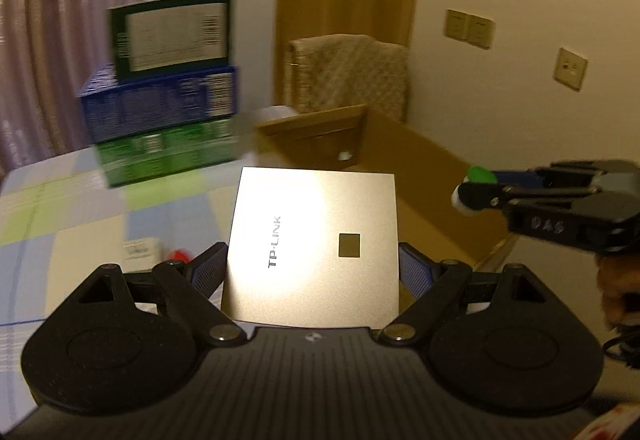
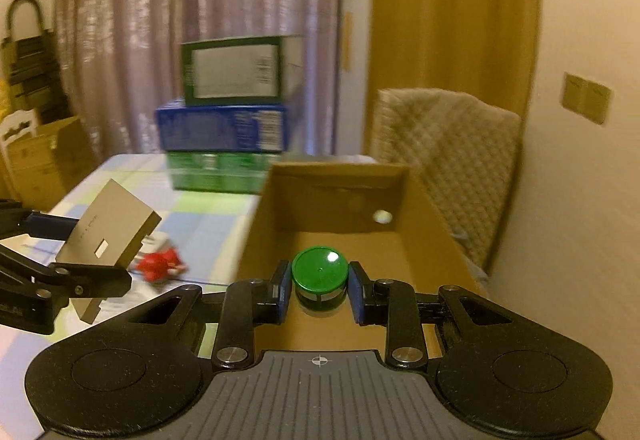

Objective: Organize rigid objects
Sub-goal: 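Carry the panel into the cardboard box and open the left tool while the right tool carries the jar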

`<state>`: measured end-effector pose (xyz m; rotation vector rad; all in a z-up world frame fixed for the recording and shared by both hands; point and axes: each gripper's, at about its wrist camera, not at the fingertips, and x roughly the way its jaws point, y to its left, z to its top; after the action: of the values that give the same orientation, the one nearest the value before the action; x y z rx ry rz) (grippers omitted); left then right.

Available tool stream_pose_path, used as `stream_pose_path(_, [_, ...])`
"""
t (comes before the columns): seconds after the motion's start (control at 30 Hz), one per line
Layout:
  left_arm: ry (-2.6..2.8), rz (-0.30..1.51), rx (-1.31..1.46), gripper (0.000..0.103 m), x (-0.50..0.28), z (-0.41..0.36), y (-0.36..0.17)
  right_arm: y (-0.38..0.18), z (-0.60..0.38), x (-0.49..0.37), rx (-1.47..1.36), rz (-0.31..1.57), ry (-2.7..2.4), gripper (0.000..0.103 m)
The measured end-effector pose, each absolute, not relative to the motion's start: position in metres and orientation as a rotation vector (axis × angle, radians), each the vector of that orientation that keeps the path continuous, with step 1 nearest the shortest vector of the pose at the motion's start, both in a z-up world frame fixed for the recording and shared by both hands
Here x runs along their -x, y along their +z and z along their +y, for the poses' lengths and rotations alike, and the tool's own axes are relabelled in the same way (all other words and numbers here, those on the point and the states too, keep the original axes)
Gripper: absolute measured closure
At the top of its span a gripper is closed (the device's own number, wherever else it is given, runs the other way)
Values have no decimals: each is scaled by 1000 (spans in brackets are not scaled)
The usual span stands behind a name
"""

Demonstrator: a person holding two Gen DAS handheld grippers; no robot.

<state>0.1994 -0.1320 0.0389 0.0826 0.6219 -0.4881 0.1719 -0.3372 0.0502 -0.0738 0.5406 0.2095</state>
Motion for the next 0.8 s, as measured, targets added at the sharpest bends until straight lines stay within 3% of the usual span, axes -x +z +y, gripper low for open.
stream_pose_path(0.37, [-581,670,-141,17,-242,-215,21,28,-389,-192,14,580,155,77])
stream_pose_path(0.8, [-586,695,-139,17,-258,-226,10,13,-403,-201,-18,618,139,77])
